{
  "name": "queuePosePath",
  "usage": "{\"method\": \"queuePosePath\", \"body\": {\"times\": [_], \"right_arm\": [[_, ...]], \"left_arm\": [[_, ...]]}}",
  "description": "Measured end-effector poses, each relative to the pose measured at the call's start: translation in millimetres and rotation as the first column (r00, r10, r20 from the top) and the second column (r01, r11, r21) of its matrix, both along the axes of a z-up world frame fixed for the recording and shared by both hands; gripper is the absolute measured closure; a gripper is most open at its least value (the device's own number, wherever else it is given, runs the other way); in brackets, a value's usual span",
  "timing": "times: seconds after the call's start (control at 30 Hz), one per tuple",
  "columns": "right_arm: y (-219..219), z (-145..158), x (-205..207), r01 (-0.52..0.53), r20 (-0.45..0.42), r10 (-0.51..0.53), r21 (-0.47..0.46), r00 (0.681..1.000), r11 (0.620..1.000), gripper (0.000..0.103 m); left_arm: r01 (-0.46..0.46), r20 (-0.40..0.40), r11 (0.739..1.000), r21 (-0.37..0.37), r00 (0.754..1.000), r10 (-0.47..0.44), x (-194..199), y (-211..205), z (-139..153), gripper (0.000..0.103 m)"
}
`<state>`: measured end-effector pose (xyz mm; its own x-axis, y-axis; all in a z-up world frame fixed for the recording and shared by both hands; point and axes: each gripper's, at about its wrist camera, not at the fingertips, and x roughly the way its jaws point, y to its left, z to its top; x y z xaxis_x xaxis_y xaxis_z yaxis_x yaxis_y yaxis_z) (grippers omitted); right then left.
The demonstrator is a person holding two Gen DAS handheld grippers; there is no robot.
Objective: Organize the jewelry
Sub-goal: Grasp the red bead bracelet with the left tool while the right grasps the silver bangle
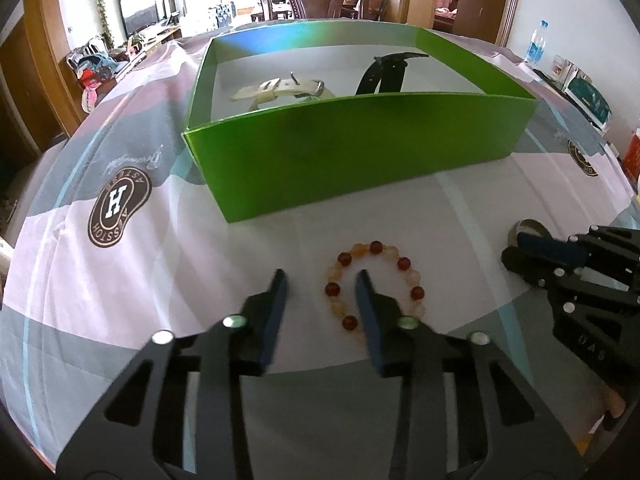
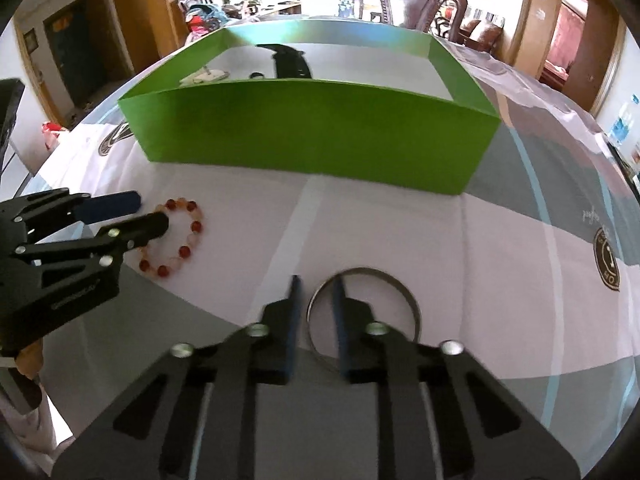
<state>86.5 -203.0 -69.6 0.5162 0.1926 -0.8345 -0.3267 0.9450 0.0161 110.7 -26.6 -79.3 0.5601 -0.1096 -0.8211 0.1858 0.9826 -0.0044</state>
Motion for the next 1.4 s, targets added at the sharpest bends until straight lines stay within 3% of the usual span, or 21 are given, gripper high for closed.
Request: {"method": "queuePosePath", "body": {"times": [0.13, 0.5, 0.63, 0.7, 0.77, 1.03, 1.17, 1.2, 1.3, 1.4], "right_arm": [[3, 0, -5, -0.034, 0.000, 0.034, 0.003, 0.999, 0.999, 0.099], [-10, 0, -34, -0.070, -0.015, 0.071, 0.029, 0.997, 0.997, 0.099], [-18, 0, -37, -0.052, -0.021, 0.053, 0.039, 0.998, 0.998, 0.097], [-19, 0, -36, -0.033, -0.020, 0.033, 0.034, 0.999, 0.999, 0.078], [-20, 1, -35, -0.020, -0.013, 0.020, 0.033, 1.000, 0.999, 0.072], [-21, 2, -30, 0.010, -0.004, -0.010, 0.029, 1.000, 1.000, 0.072], [-18, -1, -24, 0.027, 0.008, -0.027, 0.017, 1.000, 0.999, 0.072], [-17, -1, -24, 0.022, 0.013, -0.022, 0.013, 1.000, 1.000, 0.077], [-12, -1, -23, -0.003, 0.016, 0.002, 0.024, 1.000, 1.000, 0.096], [-8, -1, -24, -0.020, 0.015, 0.019, 0.032, 1.000, 0.999, 0.099]], "left_arm": [[0.014, 0.004, 1.000, -0.001, 1.000, -0.014, -2, -2, 0, 0.089], [0.025, 0.003, 1.000, 0.000, 1.000, -0.025, -17, -3, 0, 0.091], [0.024, 0.000, 1.000, -0.005, 1.000, -0.024, -21, -3, 0, 0.090], [0.018, -0.002, 1.000, -0.006, 1.000, -0.018, -21, -2, 1, 0.087], [0.012, -0.002, 1.000, -0.007, 1.000, -0.012, -20, 0, 1, 0.084], [0.000, -0.003, 1.000, 0.001, 1.000, 0.000, -14, 2, 0, 0.073], [0.014, 0.003, 1.000, 0.008, 1.000, -0.014, -14, -3, -1, 0.073], [0.019, 0.005, 1.000, 0.006, 1.000, -0.019, -14, -4, -1, 0.075], [0.037, 0.007, 0.999, -0.004, 0.999, -0.037, -15, -6, -1, 0.094], [0.032, 0.005, 0.999, -0.009, 0.999, -0.032, -15, -5, -1, 0.095]]}}
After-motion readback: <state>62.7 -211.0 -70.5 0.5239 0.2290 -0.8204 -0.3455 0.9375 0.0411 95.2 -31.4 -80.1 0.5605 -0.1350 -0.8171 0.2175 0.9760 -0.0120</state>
